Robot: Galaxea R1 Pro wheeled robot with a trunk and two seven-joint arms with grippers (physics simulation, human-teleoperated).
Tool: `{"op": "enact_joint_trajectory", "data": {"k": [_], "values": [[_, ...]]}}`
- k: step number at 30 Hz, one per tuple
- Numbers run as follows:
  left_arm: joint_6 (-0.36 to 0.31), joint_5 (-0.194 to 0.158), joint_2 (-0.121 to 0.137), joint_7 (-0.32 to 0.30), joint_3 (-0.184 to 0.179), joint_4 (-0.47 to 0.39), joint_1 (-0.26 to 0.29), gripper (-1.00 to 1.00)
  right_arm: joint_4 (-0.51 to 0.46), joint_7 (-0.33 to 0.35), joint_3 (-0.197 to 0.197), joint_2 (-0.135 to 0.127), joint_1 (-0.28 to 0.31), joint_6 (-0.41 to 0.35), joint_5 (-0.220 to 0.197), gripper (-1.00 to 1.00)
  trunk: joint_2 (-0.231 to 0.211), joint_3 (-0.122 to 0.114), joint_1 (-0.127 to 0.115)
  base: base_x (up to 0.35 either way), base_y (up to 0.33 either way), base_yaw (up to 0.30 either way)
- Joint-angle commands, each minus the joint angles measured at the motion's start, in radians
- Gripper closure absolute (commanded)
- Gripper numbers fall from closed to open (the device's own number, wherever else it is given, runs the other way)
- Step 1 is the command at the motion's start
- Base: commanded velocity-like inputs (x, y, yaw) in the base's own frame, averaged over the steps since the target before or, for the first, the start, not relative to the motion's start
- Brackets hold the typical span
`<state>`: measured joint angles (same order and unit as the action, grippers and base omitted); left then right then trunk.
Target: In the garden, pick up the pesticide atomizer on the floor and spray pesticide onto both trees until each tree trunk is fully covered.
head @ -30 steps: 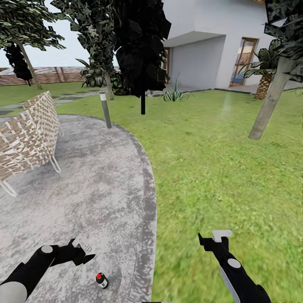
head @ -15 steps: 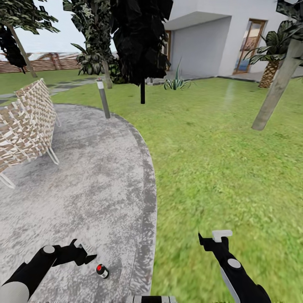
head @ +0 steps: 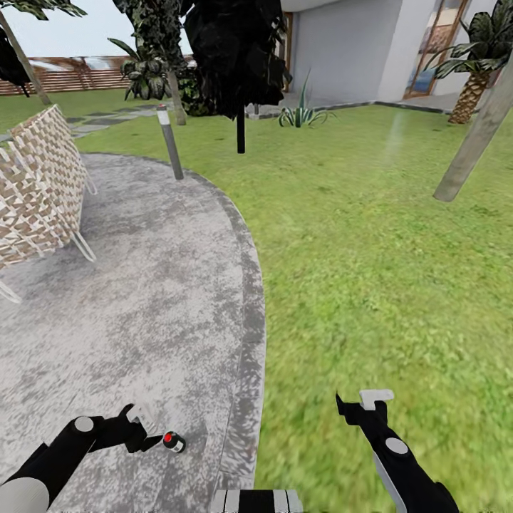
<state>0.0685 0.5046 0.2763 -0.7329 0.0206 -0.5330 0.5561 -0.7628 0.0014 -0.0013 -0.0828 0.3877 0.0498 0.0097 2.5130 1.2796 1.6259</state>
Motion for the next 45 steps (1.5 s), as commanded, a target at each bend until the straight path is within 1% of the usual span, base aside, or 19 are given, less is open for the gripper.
{"op": "enact_joint_trajectory", "data": {"k": [1,4,7,8,17,20,23,27,33,38,45], "values": [[0.008,0.028,0.000,-0.003,0.003,-0.002,0.000,-1.00,0.000,0.000,0.000,0.000,0.000,0.003,0.001,-1.00,0.001,0.006,0.000,0.000,0.000,0.000],[0.008,0.057,0.000,-0.004,0.004,-0.006,0.001,-1.00,0.000,0.000,0.001,0.000,0.000,0.002,0.001,-1.00,0.001,0.023,0.002,0.000,0.000,0.000],[0.009,0.078,-0.001,-0.004,0.004,-0.011,0.001,-1.00,0.000,0.000,0.001,0.000,0.000,0.003,0.001,-1.00,0.002,0.039,0.003,0.000,0.000,0.000],[0.010,0.082,-0.001,-0.004,0.004,-0.012,0.001,-1.00,0.000,0.000,0.001,0.000,0.000,0.002,0.001,-1.00,0.002,0.041,0.003,0.000,0.000,0.000],[0.012,0.092,-0.003,-0.002,0.003,-0.017,0.007,-1.00,0.000,0.000,0.001,0.000,0.000,0.002,0.001,-1.00,0.002,0.044,0.003,0.000,0.000,0.000],[0.013,0.109,-0.004,-0.002,0.003,-0.018,0.007,-1.00,0.000,0.000,0.001,0.000,0.000,0.003,0.001,-1.00,0.002,0.044,0.003,0.000,0.000,0.000],[0.012,0.129,-0.013,-0.001,0.004,-0.026,0.008,-1.00,0.000,0.000,0.001,0.000,0.000,0.003,0.001,-1.00,0.002,0.044,0.003,0.000,0.000,0.000],[0.012,0.136,-0.018,-0.001,0.005,-0.037,0.008,-1.00,0.000,0.000,0.001,0.000,0.000,0.003,0.001,-1.00,0.002,0.047,0.003,0.000,0.000,0.000],[0.015,0.138,-0.024,0.001,0.005,-0.046,0.008,-1.00,0.000,0.000,0.000,0.000,0.000,0.003,0.001,-1.00,0.003,0.078,0.006,0.000,0.000,0.000],[0.016,0.138,-0.025,0.001,0.006,-0.066,0.008,-1.00,0.000,0.000,0.000,0.000,0.000,0.003,0.001,-1.00,0.005,0.105,0.008,0.000,0.000,0.000],[0.017,0.138,-0.025,0.002,0.006,-0.069,0.008,-1.00,0.000,0.000,0.001,0.000,0.000,0.003,0.001,-1.00,0.006,0.144,0.011,0.000,0.000,0.000]]}}
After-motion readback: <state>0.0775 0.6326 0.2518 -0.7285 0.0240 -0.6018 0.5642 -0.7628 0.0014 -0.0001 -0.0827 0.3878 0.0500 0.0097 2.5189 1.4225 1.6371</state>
